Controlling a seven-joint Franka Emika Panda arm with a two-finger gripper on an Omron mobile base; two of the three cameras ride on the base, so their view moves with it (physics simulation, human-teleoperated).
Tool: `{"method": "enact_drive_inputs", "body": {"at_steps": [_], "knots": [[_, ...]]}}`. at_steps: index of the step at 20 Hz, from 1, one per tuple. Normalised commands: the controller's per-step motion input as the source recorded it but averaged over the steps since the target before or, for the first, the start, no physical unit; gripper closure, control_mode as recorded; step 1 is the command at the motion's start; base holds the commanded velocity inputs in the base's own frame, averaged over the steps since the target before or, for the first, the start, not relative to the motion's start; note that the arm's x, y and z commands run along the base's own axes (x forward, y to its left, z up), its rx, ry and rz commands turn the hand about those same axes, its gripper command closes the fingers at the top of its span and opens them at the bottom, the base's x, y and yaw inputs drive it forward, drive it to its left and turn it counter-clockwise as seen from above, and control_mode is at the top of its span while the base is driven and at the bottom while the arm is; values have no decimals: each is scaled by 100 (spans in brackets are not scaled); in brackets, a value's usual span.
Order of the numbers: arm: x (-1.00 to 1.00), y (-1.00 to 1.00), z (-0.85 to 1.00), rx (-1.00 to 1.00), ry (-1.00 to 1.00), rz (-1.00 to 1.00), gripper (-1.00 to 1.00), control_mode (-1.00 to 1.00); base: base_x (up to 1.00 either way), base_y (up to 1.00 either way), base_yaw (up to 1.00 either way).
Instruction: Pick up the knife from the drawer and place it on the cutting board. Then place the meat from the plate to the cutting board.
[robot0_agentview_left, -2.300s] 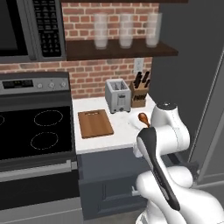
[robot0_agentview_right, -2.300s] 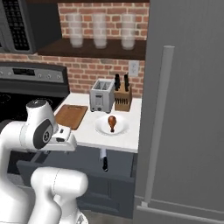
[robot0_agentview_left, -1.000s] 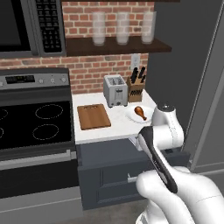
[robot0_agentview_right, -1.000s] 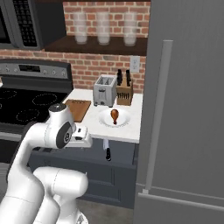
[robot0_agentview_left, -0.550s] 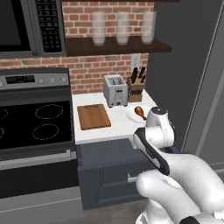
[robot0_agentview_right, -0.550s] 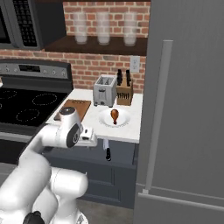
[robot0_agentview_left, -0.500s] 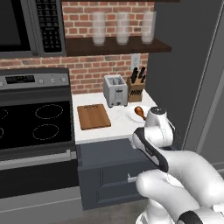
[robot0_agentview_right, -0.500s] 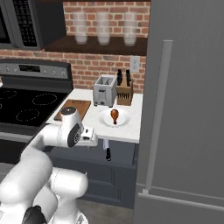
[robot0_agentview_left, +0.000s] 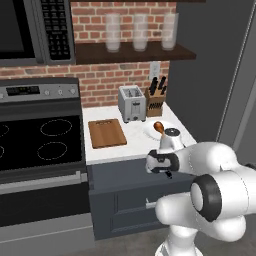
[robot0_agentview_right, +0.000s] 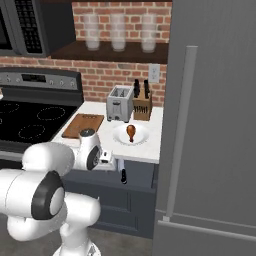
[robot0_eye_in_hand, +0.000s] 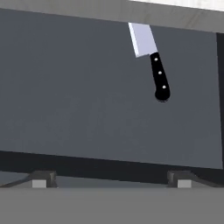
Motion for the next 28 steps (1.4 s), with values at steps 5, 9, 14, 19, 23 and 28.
{"method": "enact_drive_inputs", "body": {"at_steps": [5, 9, 14, 19, 23, 28], "knots": [[10, 0, -56, 0, 0, 0, -100, -100, 0, 0, 0], [15, 0, -48, 0, 0, 0, -100, -100, 0, 0, 0], [-11, 0, -32, 0, 3, 0, -100, -100, 0, 0, 0], [-79, 0, -19, 0, 13, 0, -100, -100, 0, 0, 0], [-100, 0, -7, 0, 15, 0, -100, -100, 0, 0, 0], [-100, 0, -2, 0, 24, 0, -100, -100, 0, 0, 0]]}}
